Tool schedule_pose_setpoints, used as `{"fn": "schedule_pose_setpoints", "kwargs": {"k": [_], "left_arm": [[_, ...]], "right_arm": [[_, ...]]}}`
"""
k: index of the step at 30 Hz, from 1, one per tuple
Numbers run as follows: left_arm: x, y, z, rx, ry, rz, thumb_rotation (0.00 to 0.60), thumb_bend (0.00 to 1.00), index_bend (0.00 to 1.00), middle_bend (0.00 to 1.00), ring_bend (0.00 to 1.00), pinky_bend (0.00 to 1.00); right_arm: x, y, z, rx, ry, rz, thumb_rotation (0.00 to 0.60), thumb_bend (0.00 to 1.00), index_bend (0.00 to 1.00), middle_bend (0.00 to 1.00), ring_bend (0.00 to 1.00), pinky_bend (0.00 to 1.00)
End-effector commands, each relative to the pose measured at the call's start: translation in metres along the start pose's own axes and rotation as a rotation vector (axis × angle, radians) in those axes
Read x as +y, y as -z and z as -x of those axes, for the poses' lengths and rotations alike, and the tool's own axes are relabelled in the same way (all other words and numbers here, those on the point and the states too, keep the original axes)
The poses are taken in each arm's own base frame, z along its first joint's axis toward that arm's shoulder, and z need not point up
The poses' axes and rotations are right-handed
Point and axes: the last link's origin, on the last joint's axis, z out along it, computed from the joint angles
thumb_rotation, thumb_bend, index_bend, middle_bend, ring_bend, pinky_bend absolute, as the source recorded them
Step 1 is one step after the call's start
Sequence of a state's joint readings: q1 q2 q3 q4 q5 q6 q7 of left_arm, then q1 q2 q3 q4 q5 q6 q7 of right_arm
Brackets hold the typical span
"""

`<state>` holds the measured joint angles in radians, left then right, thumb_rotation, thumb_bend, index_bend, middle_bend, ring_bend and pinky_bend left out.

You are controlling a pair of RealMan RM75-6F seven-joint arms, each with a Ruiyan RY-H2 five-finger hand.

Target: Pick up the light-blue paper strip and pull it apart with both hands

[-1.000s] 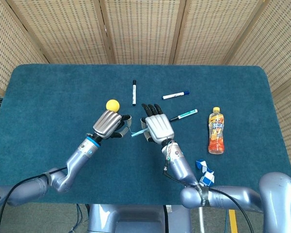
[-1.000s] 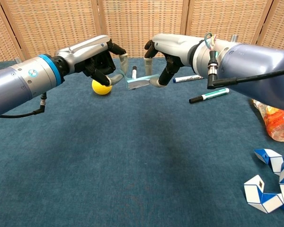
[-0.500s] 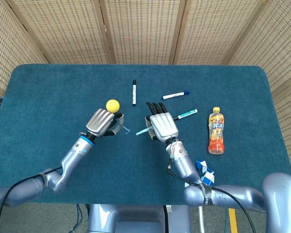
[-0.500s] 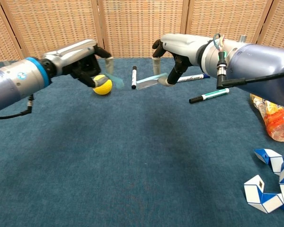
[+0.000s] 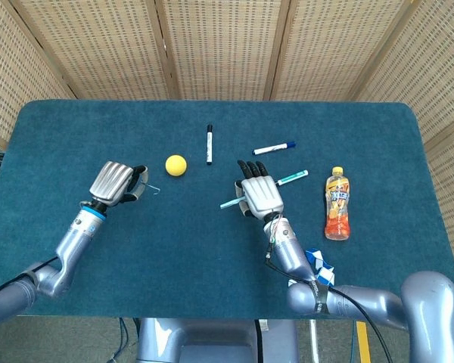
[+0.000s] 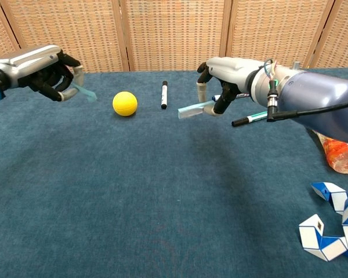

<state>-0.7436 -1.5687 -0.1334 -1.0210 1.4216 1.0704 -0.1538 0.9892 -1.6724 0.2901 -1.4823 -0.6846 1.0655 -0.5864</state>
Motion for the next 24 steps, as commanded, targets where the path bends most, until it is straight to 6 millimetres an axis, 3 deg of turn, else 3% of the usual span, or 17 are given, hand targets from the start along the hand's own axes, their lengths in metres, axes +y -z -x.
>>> {"fn": "schedule_pose_setpoints", "kwargs": {"k": [1, 4, 11, 16, 24], "left_arm": [[-0.018, 0.011, -0.003, 0.004, -0.155, -0.011, 0.600, 0.00, 0.22, 0.01, 0.06, 0.29], [-0.025, 0.019, -0.008, 0.021, -0.170, -0.040, 0.600, 0.00, 0.08, 0.00, 0.00, 0.21], [-0.047, 0.050, -0.038, 0.074, -0.140, -0.134, 0.600, 0.00, 0.00, 0.00, 0.00, 0.10], [-0.072, 0.106, -0.066, 0.206, -0.102, -0.246, 0.600, 0.00, 0.00, 0.00, 0.00, 0.01], [-0.085, 0.188, -0.075, 0.243, 0.076, -0.448, 0.600, 0.00, 0.00, 0.00, 0.00, 0.00]], "right_arm": [[0.002, 0.000, 0.003, -0.009, -0.021, 0.005, 0.600, 0.00, 0.02, 0.00, 0.00, 0.00], [0.003, 0.003, -0.003, -0.006, -0.018, 0.004, 0.600, 0.00, 0.00, 0.00, 0.00, 0.00], [0.019, 0.024, -0.027, 0.083, -0.028, -0.019, 0.600, 0.00, 0.00, 0.00, 0.00, 0.00], [0.070, 0.057, -0.049, 0.203, 0.025, -0.019, 0.600, 0.00, 0.00, 0.00, 0.00, 0.00], [0.153, 0.112, -0.057, 0.347, 0.074, 0.052, 0.600, 0.00, 0.00, 0.00, 0.00, 0.00]]}}
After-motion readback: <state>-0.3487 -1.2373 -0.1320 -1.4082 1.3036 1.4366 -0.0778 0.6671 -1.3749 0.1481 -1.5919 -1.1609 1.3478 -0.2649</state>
